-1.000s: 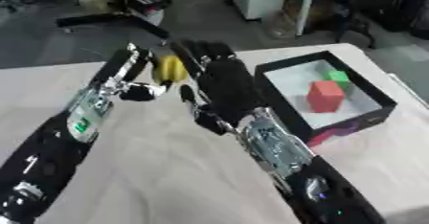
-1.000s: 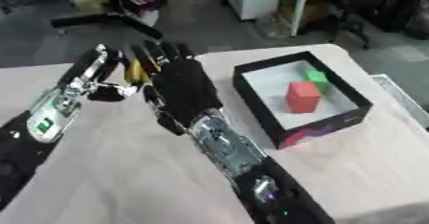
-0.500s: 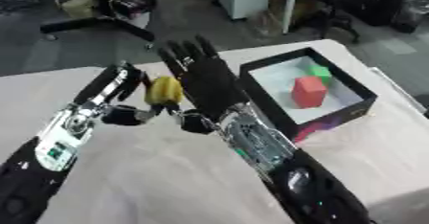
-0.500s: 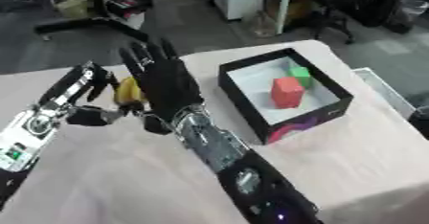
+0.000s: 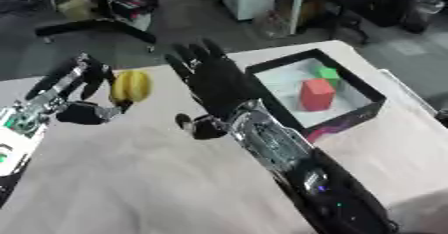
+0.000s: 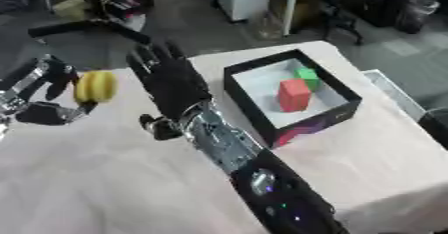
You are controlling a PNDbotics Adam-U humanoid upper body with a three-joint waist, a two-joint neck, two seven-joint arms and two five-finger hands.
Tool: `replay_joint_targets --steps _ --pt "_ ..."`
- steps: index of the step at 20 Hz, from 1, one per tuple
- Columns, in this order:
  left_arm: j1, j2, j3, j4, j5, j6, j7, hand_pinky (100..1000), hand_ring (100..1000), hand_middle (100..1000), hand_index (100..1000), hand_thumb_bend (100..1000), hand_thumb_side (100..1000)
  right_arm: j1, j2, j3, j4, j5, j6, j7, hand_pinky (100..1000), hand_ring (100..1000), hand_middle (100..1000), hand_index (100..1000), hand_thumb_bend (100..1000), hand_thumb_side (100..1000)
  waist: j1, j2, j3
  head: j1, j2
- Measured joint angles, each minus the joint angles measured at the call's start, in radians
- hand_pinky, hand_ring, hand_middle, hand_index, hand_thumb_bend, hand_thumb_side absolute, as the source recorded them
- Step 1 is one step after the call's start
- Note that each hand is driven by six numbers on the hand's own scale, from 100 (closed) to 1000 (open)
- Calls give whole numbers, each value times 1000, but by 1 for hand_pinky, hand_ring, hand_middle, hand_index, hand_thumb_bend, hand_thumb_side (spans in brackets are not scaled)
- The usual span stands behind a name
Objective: Pick up the objects with one hand, pass them to the other hand, and then place them into the box on the other side of the table.
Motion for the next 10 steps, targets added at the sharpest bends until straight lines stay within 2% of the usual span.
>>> replay_joint_targets --steps 10 --pt "-26 -30 -49 -67 156 136 -157 111 100 100 127 315 100 0 11 0 42 48 21 -27 1000 935 961 1000 390 394 0 -1 5 5 0"
